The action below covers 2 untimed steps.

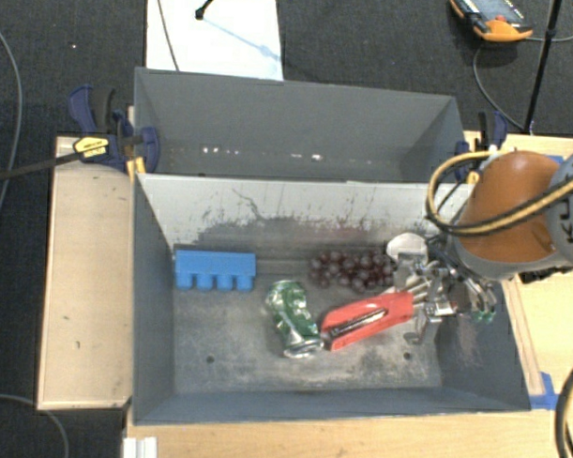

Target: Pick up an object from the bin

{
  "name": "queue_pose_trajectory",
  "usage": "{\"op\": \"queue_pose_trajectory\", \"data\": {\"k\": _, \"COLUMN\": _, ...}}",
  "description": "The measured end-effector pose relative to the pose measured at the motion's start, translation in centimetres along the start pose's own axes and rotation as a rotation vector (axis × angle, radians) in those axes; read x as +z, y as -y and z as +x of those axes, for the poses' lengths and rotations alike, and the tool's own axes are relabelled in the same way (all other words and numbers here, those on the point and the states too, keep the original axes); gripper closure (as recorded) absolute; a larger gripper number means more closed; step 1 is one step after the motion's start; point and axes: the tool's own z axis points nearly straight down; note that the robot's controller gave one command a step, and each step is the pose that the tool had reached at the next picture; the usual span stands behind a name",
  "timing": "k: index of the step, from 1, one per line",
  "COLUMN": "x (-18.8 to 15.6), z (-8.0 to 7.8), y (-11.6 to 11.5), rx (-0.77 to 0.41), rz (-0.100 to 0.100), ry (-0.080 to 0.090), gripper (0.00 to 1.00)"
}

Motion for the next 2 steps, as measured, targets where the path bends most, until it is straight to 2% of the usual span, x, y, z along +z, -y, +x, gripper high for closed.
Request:
{"op": "queue_pose_trajectory", "data": {"k": 1, "x": 3.8, "z": 0.8, "y": -1.4, "rx": -0.087, "rz": 0.000, "ry": 0.004, "gripper": 0.00}}
{"op": "queue_pose_trajectory", "data": {"k": 2, "x": 5.0, "z": 1.0, "y": -3.8, "rx": -0.260, "rz": -0.001, "ry": 0.006, "gripper": 1.00}}
